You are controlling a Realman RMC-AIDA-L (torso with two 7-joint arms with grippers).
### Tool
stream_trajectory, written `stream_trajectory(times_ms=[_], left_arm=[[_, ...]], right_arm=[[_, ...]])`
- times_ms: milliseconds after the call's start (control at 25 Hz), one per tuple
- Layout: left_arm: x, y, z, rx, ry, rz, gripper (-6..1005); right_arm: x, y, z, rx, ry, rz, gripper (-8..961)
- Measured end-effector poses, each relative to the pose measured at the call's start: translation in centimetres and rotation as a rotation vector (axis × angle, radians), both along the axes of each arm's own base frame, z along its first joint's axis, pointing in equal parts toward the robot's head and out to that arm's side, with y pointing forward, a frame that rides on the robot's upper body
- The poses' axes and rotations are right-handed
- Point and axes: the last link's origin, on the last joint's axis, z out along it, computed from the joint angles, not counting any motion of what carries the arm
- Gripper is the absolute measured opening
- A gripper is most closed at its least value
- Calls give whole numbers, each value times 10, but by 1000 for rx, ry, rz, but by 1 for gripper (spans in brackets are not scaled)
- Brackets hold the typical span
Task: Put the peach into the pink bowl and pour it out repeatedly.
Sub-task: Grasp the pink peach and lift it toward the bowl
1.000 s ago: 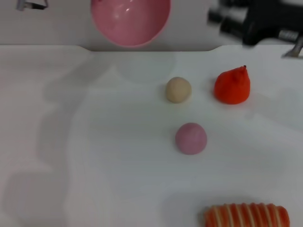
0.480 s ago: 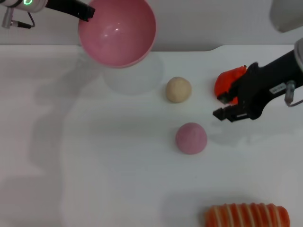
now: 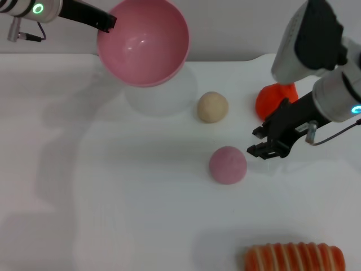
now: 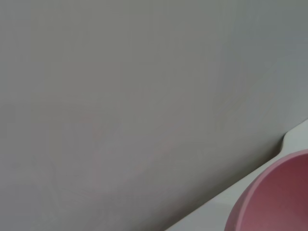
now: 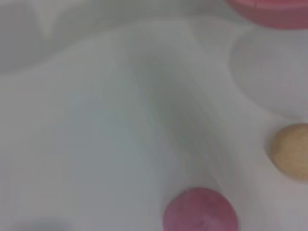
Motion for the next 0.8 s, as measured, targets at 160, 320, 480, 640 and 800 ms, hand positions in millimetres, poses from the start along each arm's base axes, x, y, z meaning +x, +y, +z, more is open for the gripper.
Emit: stream_trajectory(times_ms=[160, 320, 480, 640, 800], left_arm=[[1, -1, -5, -5, -3, -2, 35], [1, -2, -9, -9, -5, -4, 35], [1, -2, -11, -11, -8, -5, 35], [1, -3, -13, -14, -9, -3, 35], [-1, -5, -14, -17, -10, 0, 35]], right_arm=[[10, 5, -19, 1, -20, 7, 381], [16, 8, -27, 8, -30, 13, 431], [19, 10, -38, 17, -35, 25, 530], [22, 8, -51, 10, -10, 14, 536], [24, 4, -64, -12, 17, 0, 530]])
